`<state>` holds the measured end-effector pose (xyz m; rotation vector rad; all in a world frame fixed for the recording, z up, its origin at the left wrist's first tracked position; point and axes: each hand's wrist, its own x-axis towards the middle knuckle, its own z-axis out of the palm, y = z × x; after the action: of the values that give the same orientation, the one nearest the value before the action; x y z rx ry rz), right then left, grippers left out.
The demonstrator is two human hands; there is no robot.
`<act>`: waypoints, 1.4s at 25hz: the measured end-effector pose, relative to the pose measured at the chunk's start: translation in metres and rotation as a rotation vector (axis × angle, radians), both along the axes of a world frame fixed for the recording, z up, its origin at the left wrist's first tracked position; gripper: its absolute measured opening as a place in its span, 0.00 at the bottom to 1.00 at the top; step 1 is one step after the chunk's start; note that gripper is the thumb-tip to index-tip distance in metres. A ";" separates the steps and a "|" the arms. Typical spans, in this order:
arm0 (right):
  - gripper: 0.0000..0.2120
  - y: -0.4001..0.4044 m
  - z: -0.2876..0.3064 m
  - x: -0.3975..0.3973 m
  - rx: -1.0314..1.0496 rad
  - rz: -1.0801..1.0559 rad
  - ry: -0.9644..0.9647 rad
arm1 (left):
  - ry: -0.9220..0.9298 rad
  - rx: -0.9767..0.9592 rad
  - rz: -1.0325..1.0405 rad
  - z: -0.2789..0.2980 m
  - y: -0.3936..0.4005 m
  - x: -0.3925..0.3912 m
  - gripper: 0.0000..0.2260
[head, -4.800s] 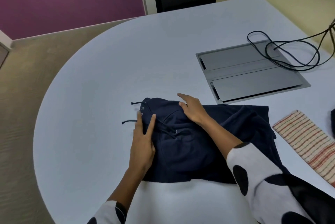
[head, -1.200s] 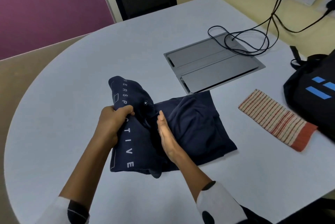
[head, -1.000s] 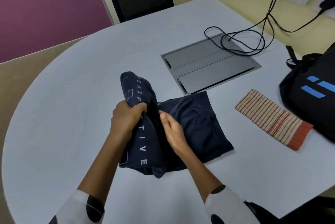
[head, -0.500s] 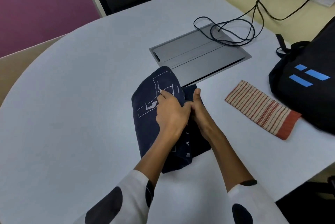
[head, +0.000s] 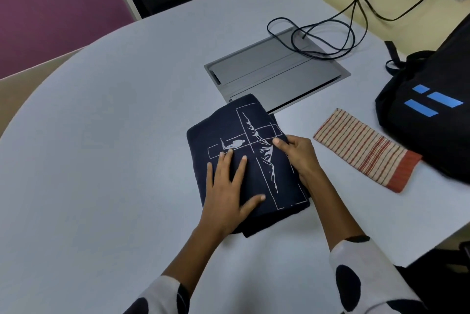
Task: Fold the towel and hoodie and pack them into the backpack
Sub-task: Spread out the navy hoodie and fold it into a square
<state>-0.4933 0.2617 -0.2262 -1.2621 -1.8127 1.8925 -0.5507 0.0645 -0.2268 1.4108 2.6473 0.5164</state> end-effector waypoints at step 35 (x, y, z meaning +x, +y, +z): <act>0.27 -0.203 0.088 -0.098 -0.108 0.990 0.119 | -1.160 0.462 0.913 0.081 -0.158 -0.103 0.18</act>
<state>-0.5911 0.0591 -0.1379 -0.1917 -2.5417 2.4381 -0.6538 -0.0940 -0.1460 -0.2774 1.9714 1.4825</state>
